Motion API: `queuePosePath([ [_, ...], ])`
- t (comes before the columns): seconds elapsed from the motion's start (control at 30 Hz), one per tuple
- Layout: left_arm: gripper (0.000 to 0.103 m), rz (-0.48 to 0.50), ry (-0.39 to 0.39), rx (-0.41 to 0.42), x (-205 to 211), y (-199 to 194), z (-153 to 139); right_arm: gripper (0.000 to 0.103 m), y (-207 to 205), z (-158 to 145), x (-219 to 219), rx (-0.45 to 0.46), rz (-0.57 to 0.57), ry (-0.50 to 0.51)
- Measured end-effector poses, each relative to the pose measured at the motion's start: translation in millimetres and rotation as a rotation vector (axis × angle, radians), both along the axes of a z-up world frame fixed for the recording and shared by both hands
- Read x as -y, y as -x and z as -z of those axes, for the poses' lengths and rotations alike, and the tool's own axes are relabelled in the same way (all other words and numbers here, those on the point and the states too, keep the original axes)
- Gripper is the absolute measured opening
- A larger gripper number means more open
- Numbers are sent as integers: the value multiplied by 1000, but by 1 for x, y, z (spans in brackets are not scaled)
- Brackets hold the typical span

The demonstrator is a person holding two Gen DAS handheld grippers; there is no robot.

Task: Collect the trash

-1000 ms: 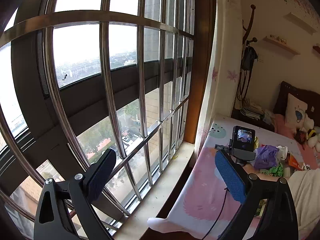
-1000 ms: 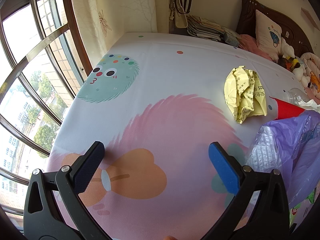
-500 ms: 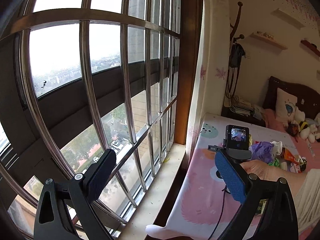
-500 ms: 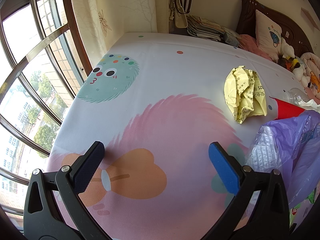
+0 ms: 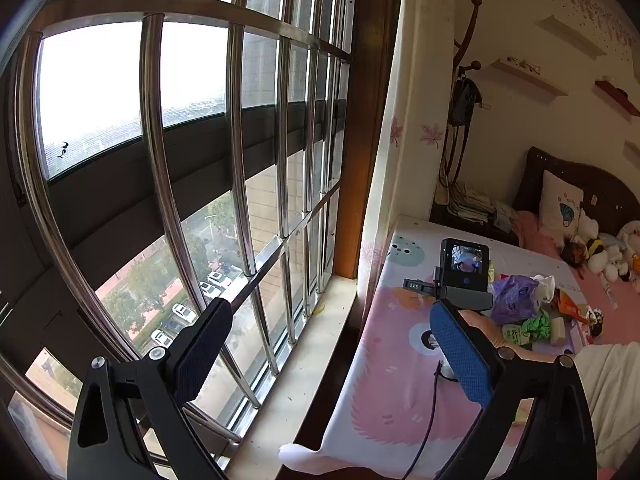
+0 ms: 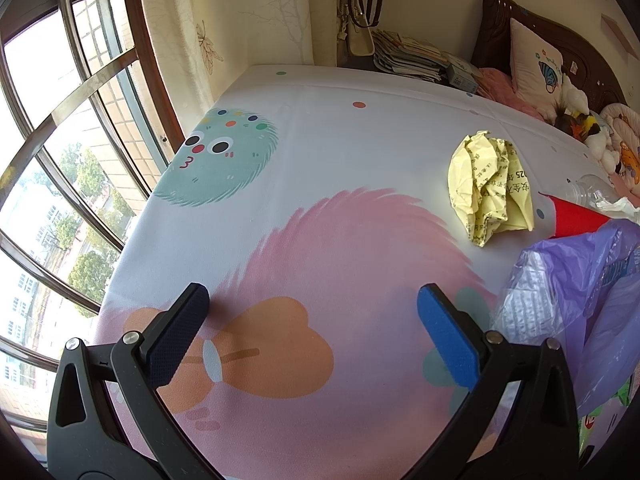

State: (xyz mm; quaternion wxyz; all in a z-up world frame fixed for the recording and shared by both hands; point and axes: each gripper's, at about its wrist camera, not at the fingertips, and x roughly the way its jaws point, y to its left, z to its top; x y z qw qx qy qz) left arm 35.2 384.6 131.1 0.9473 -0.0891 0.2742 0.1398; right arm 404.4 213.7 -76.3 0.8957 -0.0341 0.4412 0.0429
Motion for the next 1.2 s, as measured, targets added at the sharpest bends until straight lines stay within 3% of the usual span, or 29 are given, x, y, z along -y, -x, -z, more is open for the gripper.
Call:
queuePosePath([
  [0.87, 100, 20, 47, -11, 1, -15, 7, 103, 1, 0, -2, 2, 13, 9],
  [0.97, 100, 38, 71, 1, 7, -19, 3, 101, 4, -2, 0, -40, 1, -1],
  [1.07, 100, 70, 70, 2, 20, -28, -1, 97, 23, -20, 16, -102, -26, -177],
  [1.13, 100, 95, 65, -11, 32, -35, -4, 97, 46, -47, 33, -118, -50, -313],
  [1.2, 100, 129, 73, -24, 45, -40, -6, 97, 78, -81, 51, -99, -105, -367],
])
